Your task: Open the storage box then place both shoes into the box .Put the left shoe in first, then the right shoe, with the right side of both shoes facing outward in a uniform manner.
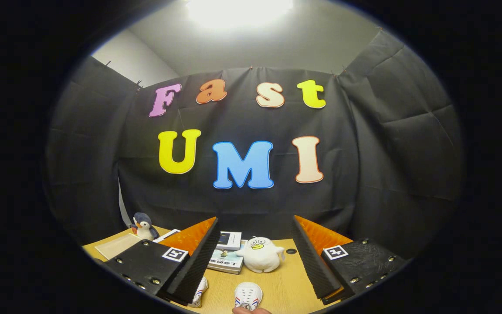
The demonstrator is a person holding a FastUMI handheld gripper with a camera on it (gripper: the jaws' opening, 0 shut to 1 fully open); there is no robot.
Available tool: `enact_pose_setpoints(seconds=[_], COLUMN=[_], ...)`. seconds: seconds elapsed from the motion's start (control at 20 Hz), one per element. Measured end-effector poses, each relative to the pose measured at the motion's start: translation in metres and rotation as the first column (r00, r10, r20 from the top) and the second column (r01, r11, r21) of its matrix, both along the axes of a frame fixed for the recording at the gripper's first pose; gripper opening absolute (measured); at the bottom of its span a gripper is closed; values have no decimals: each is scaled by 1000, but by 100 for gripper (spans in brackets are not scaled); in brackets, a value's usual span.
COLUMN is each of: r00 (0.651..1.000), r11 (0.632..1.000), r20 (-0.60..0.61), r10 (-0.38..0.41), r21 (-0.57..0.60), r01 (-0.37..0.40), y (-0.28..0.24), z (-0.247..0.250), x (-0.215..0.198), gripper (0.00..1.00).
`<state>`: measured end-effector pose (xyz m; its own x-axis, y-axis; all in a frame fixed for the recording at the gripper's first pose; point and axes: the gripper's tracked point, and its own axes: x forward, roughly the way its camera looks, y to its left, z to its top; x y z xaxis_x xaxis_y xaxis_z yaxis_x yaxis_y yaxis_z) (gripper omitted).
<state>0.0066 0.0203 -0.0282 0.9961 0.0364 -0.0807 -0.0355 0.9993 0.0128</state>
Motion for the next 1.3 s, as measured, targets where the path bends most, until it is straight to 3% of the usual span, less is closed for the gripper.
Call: enact_pose_setpoints(seconds=[0.25, 0.55, 0.8, 1.1, 1.3], r00=[992, 941, 856, 758, 649], r11=[994, 940, 875, 805, 721], r20=[-89, -175, -267, -361, -411], r10=[95, 291, 442, 544, 641], r21=[65, 235, 340, 478, 611], r01=[-89, -247, -345, -350, -326], y=[33, 95, 148, 192, 232], z=[-30, -69, -110, -158, -190], x=[7, 15, 16, 16, 9], gripper=[97, 97, 97, 97, 96])
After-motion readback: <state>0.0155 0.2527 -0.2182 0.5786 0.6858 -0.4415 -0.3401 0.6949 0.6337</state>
